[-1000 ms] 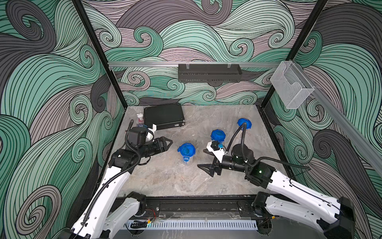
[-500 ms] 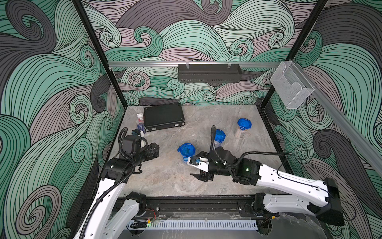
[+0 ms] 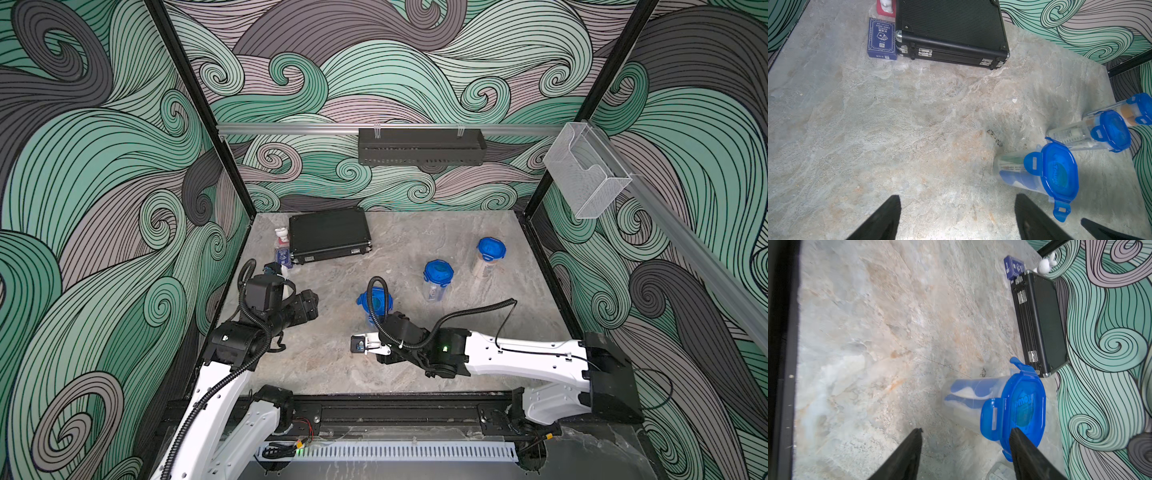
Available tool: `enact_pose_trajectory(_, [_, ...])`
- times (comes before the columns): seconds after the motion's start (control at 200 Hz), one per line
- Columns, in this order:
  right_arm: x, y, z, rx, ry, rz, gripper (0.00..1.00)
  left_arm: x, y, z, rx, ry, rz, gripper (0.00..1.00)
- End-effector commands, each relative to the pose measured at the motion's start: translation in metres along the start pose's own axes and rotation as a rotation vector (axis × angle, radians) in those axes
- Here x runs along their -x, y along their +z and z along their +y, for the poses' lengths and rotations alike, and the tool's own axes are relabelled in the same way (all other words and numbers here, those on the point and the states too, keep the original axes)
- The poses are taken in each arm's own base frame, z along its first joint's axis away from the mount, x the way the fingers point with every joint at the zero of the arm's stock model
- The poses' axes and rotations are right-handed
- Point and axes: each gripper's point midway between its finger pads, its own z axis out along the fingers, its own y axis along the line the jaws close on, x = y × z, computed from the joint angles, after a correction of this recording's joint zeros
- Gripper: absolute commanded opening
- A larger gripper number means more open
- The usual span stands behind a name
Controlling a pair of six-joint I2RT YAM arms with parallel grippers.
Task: Take out toiletry kits
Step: Open the lid of the container.
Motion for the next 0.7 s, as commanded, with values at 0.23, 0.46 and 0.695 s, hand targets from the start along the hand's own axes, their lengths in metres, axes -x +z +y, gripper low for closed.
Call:
enact_pose_trajectory(0.23, [0.01, 0.011, -0.023, -0.139, 0.015, 0.014, 0.56, -0.001, -0.003, 0.001, -0.004, 0.007, -0.01, 0.86])
enact_pose_trajectory(0.46, [0.003, 0.021, -0.013, -0.116, -0.004, 0.043, 0.51, -0.001, -0.003, 0.001, -0.007, 0.007, -0.011, 0.86])
enact_pose_trajectory(0.695, [0.001, 0.023, -0.016, -0.143, 0.001, 0.056, 0.42, -0.001, -0.004, 0.001, -0.011, 0.008, -0.013, 0.86])
